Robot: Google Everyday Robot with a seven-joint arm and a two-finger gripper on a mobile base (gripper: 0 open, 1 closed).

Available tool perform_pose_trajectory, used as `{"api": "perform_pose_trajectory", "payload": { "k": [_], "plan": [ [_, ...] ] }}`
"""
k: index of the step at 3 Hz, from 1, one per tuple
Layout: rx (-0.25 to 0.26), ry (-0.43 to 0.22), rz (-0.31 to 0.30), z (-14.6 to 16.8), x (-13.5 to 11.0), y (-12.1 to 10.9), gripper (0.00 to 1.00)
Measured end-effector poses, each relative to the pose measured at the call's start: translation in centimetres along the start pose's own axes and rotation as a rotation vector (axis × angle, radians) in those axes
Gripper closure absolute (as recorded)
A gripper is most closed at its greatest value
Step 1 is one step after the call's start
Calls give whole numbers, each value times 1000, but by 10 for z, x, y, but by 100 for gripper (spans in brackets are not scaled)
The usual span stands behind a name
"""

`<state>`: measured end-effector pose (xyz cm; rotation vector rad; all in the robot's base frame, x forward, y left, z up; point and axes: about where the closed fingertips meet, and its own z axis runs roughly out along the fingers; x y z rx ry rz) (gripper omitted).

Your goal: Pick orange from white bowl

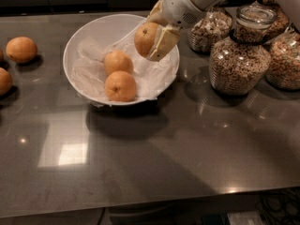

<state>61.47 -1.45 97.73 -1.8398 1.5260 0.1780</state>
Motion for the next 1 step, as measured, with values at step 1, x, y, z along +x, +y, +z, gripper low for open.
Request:
{"api": "perform_pose_trajectory", "payload": {
  "k": [1],
  "plan": [
    [0, 0, 0, 0, 0, 0, 100]
  ]
}}
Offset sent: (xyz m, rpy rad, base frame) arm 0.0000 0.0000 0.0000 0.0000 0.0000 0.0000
